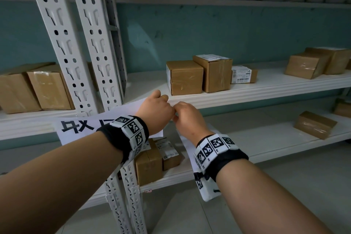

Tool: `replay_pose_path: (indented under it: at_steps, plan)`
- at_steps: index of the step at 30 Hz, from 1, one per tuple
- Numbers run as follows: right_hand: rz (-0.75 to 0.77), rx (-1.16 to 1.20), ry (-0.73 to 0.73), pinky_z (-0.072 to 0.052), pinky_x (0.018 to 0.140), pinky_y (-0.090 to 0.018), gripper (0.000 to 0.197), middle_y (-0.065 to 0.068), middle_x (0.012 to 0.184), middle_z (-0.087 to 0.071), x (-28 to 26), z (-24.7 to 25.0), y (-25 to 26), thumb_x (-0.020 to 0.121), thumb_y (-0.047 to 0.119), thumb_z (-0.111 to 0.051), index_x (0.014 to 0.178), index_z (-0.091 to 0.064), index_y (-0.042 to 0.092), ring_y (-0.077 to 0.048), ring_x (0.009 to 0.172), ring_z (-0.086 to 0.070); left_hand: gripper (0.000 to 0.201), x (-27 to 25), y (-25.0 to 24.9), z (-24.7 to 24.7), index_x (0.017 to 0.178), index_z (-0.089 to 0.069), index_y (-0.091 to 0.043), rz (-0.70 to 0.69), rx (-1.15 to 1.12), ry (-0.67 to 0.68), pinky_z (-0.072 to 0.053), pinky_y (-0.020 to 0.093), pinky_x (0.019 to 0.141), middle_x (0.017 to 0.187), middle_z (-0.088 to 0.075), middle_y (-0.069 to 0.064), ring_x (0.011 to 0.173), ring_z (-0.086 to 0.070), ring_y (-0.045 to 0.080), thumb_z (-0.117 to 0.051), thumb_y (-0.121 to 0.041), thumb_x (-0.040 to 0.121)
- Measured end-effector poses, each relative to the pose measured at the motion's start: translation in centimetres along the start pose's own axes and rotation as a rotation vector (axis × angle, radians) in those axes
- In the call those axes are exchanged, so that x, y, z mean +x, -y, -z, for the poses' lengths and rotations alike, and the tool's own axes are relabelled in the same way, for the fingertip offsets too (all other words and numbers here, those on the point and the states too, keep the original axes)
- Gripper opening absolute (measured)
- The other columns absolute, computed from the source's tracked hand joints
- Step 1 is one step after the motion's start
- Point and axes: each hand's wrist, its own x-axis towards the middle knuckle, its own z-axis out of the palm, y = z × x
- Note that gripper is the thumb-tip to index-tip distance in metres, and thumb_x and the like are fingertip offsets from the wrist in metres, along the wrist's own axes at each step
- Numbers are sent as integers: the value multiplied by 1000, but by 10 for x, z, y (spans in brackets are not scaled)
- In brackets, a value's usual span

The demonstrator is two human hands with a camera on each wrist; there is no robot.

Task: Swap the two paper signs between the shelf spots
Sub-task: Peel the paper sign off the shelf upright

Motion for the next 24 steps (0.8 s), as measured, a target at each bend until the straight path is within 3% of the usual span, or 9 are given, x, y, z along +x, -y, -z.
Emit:
replay_pose_path:
  at_steps: [3, 9, 11, 15, 19, 21, 24]
  plan:
    - [22, 2, -1, -41, 69, -33, 15, -10, 89, -63, -4, 4, 2, 90, 12, -51, 80, -60, 7, -26, 87, -55, 26, -5, 0, 3, 86, -64, -25, -5, 11, -51, -30, 32, 83, 81, -67, -7, 91, -54, 19, -44, -9, 86]
    - [33, 5, -22, -29, 66, -28, 18, -9, 88, -65, -14, 16, 10, 94, 17, -47, 76, -47, 18, -21, 77, -47, 22, -11, 2, 10, 72, -68, -25, -12, 50, -128, -33, 39, 87, 67, -64, -7, 79, -59, 21, -53, -9, 75]
    - [26, 12, -27, -29, 65, -28, 18, -10, 87, -66, -17, 19, 13, 94, 16, -46, 76, -50, 15, -20, 75, -44, 21, -15, 2, 11, 68, -68, -26, -24, 81, -140, -34, 41, 90, 65, -62, -8, 78, -60, 22, -56, -10, 72]
    - [18, 18, -20, -30, 65, -28, 17, -13, 89, -66, -21, 23, 18, 94, 13, -45, 85, -58, 6, -28, 86, -55, 16, -25, 3, 15, 69, -71, -26, -52, 112, -183, -37, 53, 100, 68, -64, -5, 79, -63, 25, -63, -12, 65]
    - [-18, 33, -15, -31, 66, -27, 13, -9, 86, -63, -22, 26, 24, 94, 15, -47, 92, -59, 9, -26, 86, -56, 26, -38, 9, 14, 86, -73, -19, -48, 91, -218, -34, 60, 102, 78, -65, 2, 86, -63, 29, -68, -14, 61]
    - [-52, 50, -14, -34, 68, -26, 13, -3, 85, -57, -21, 27, 27, 92, 13, -48, 101, -57, 12, -22, 84, -53, 44, -44, 13, 14, 103, -69, -18, -26, 79, -249, -31, 62, 103, 92, -66, 5, 97, -62, 31, -74, -19, 59]
    - [-92, 76, -4, -40, 76, -25, 22, -4, 98, -64, -20, 27, 28, 93, 14, -48, 111, -60, 17, -19, 91, -57, 58, -53, 22, 16, 119, -62, -17, 28, 41, -330, -29, 63, 104, 118, -63, 11, 115, -57, 34, -74, -22, 62]
